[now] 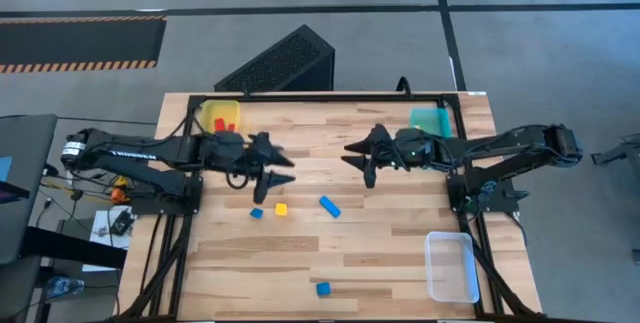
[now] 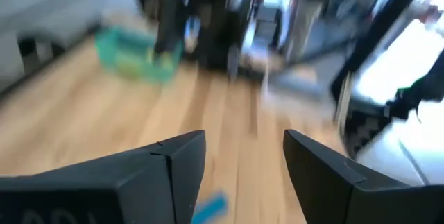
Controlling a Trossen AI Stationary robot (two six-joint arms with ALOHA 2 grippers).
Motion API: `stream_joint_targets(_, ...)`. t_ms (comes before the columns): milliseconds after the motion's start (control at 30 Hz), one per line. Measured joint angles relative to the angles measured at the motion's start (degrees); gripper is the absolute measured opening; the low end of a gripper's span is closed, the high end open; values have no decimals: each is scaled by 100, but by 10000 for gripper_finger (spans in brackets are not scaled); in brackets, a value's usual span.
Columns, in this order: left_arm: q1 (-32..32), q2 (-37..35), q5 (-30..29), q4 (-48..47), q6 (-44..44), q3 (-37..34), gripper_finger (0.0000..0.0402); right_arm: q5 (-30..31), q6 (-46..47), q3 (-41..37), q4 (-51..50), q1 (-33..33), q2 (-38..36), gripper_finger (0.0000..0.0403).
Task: Sort & place blocks by color
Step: Put the yellow block into the green bin
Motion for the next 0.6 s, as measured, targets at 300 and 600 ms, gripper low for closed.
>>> stream_joint_targets(300,-589,452,-491,-1955,181,-196,196,1116,1115,156,-24,1148,2,165)
stream_joint_targets(600,-674,1371,-74,-1613,1122,-709,284,3025,1864,352,-381,2698,2,168)
